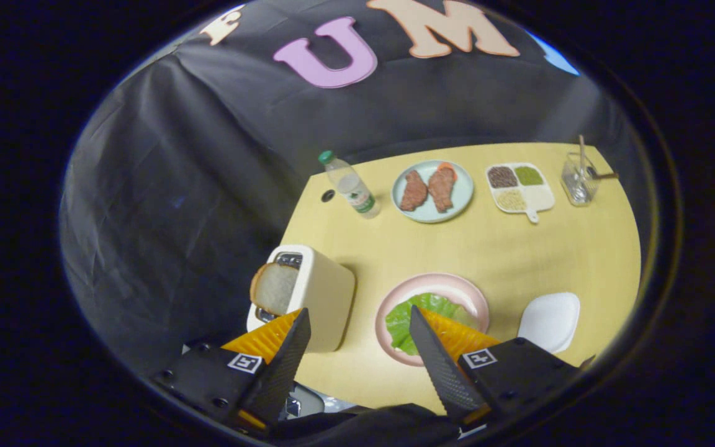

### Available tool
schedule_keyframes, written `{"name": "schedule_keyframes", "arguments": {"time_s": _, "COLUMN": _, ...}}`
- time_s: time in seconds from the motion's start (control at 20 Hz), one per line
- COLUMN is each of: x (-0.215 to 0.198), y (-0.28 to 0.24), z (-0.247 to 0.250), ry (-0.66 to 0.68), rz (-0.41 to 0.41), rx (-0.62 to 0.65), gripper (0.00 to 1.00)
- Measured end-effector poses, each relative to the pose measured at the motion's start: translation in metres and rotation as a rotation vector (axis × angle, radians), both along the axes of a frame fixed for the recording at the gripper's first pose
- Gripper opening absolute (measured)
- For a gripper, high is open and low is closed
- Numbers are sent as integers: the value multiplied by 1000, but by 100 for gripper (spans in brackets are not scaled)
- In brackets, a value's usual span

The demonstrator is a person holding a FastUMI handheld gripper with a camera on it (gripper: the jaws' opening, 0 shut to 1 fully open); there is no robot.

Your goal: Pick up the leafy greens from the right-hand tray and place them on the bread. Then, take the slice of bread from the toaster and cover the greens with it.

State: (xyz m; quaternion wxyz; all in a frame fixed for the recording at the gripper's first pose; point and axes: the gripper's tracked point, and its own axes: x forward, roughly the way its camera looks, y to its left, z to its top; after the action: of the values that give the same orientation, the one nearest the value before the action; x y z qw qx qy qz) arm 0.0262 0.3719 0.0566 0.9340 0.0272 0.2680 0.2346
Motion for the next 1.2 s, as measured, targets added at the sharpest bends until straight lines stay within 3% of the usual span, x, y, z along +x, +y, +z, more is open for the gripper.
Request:
{"name": "schedule_keyframes", "arguments": {"time_s": 0.35, "x": 1, "y": 111, "z": 19, "ry": 25, "rz": 139, "rx": -66, "gripper": 100}}
{"name": "schedule_keyframes", "arguments": {"time_s": 0.65, "x": 14, "y": 176, "z": -26, "ry": 148, "rz": 162, "rx": -125, "gripper": 100}}
{"name": "schedule_keyframes", "arguments": {"time_s": 1.0, "x": 34, "y": 196, "z": -69, "ry": 197, "rz": 136, "rx": -215, "gripper": 98}}
{"name": "schedule_keyframes", "arguments": {"time_s": 1.2, "x": 38, "y": 193, "z": -87, "ry": 207, "rz": 118, "rx": -272, "gripper": 68}}
